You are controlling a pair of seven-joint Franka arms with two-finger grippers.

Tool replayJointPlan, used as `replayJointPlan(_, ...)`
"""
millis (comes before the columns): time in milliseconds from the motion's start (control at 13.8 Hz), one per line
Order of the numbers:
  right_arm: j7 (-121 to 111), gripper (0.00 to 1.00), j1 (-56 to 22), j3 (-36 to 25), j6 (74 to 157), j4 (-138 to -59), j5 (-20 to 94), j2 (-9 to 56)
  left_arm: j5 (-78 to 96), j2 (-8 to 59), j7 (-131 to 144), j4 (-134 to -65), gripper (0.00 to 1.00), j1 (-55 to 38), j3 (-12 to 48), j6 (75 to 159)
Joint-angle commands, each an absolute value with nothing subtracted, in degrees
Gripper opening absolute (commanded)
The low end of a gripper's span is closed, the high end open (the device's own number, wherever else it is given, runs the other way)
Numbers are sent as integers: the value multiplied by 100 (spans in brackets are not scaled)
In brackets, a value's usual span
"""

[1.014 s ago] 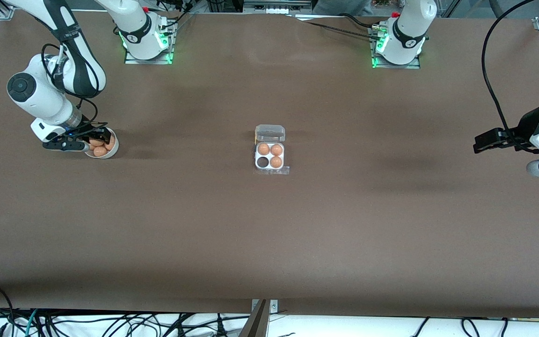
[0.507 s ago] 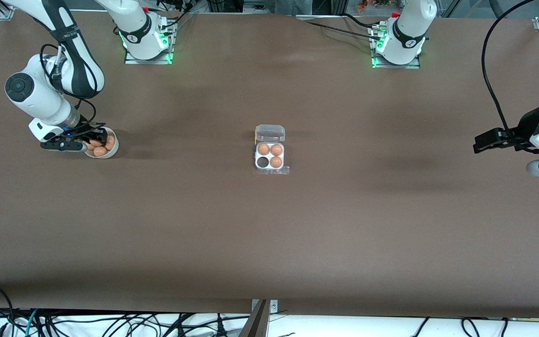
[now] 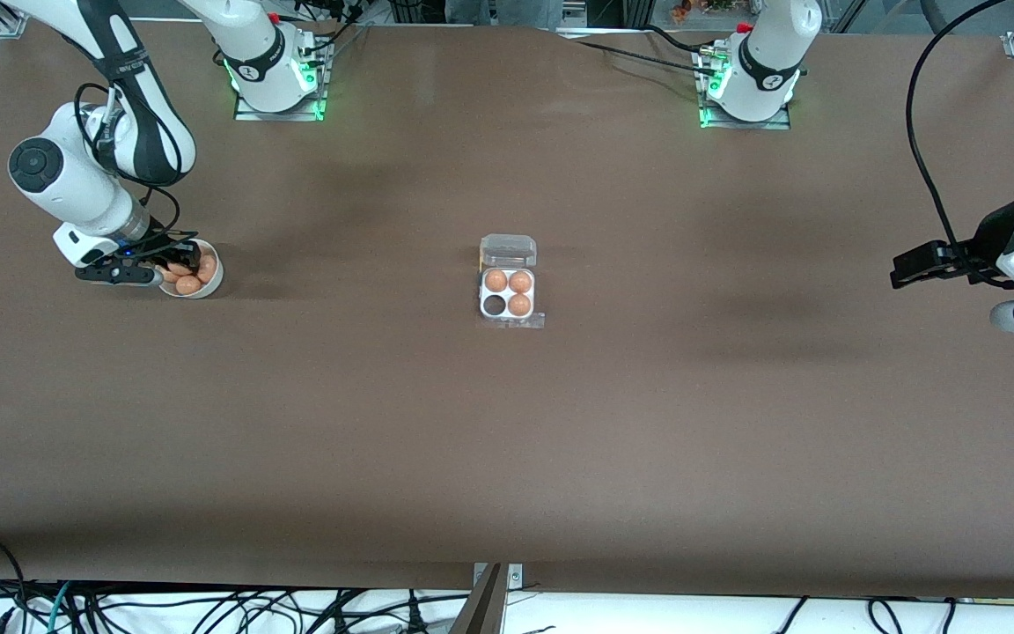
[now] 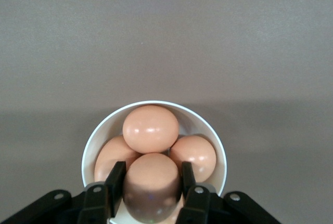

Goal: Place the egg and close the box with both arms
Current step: 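Lower the right gripper and grasp one brown egg from the bowl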

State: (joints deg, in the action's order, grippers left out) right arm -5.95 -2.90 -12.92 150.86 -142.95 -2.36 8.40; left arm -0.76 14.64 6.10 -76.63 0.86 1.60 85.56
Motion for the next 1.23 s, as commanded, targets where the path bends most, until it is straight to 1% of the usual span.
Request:
replayJointPlan(0,-703,26,-220,-1274,15108,-14177,-246,896,26,1477,589,-7550,100,97,149,8481)
replayJointPlan(72,-712,24,-228,-1266,15091,-14125,-246,888,26,1468,589,-7550,100,97,149,8481)
replayJointPlan(290,-712,23,-237,-1239,14863,-13975,-255,844,26,1477,589,-7550,100,97,149,8490)
replayJointPlan(507,-677,22,-264,-1161,14153,-13537,-246,800,35,1477,589,-7550,100,97,149,8481)
replayJointPlan(579,-659,20,-264,-1151,13950,-13405,-246,800,35,1477,589,-7550,100,97,149,8481)
replayJointPlan(652,-642,20,-290,-1143,13809,-13308,-246,800,35,1477,589,-7550,100,97,149,8481)
replayJointPlan(869,-606,20,-316,-1143,13755,-13280,-229,835,35,1477,589,-7550,100,97,149,8481)
replayJointPlan(941,-615,17,-316,-1143,13746,-13272,-229,835,26,1468,589,-7550,100,97,149,8481)
replayJointPlan(1159,-606,13,-483,-1134,13746,-13184,-211,826,9,1468,589,-7550,100,105,149,8481)
